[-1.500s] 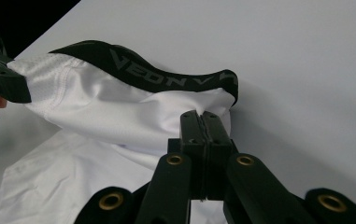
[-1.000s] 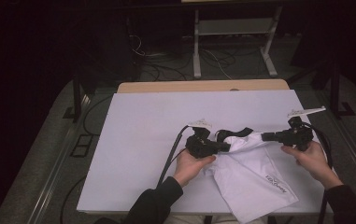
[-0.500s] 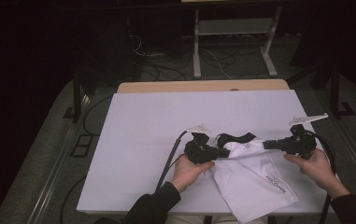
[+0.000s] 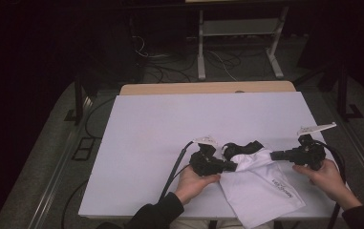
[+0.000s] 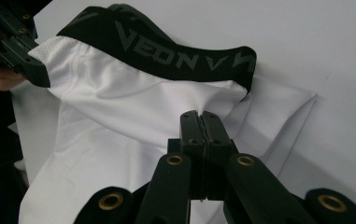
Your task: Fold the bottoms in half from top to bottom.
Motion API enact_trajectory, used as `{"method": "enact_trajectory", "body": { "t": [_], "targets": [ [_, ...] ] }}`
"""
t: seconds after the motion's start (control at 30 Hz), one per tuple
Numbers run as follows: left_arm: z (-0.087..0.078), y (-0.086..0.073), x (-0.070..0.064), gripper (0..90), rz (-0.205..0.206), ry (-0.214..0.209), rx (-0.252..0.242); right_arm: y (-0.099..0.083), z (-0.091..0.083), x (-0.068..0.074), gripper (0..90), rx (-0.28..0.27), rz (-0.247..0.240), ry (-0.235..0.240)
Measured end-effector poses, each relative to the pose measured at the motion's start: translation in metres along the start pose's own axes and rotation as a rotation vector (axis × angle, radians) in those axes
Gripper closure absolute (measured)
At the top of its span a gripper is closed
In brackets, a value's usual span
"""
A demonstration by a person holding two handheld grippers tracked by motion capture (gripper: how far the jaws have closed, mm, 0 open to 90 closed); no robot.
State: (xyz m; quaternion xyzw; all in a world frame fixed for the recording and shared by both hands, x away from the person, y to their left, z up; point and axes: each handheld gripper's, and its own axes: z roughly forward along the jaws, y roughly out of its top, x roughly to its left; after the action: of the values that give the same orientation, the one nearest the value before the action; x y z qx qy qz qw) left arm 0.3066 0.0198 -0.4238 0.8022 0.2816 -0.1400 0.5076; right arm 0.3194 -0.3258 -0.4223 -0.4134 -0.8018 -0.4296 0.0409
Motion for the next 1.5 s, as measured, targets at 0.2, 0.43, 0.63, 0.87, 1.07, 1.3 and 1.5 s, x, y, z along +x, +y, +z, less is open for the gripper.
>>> {"method": "enact_trajectory", "body": {
  "t": [0.2, 0.43, 0.63, 0.87, 1.07, 1.3, 1.5],
  "targets": [
    [0.006, -0.008, 0.001, 88.0, -0.013, -0.007, 0.034, -0.008, 0.004, 0.000, 87.9, 0.029, 0.009, 0.005],
    [0.009, -0.013, 0.002, 87.9, -0.019, 0.001, 0.071, -0.012, 0.007, 0.001, 86.1, 0.065, 0.013, 0.016],
    [0.011, -0.015, 0.002, 87.9, -0.025, 0.007, 0.094, -0.012, 0.007, 0.000, 72.4, 0.065, 0.014, 0.023],
    [0.013, -0.015, 0.003, 87.8, -0.035, 0.014, 0.114, 0.003, 0.007, -0.005, 54.8, 0.039, 0.022, 0.020],
    [0.014, -0.016, 0.002, 87.8, -0.034, 0.017, 0.122, 0.025, 0.018, -0.014, 44.9, 0.048, 0.023, 0.023],
    [0.014, -0.016, 0.002, 87.8, -0.029, 0.018, 0.122, 0.042, 0.038, -0.030, 38.6, 0.094, 0.055, 0.041],
    [0.014, -0.016, 0.002, 87.8, -0.025, 0.017, 0.121, 0.045, 0.049, -0.036, 35.9, 0.111, 0.059, 0.073]
  ]
}}
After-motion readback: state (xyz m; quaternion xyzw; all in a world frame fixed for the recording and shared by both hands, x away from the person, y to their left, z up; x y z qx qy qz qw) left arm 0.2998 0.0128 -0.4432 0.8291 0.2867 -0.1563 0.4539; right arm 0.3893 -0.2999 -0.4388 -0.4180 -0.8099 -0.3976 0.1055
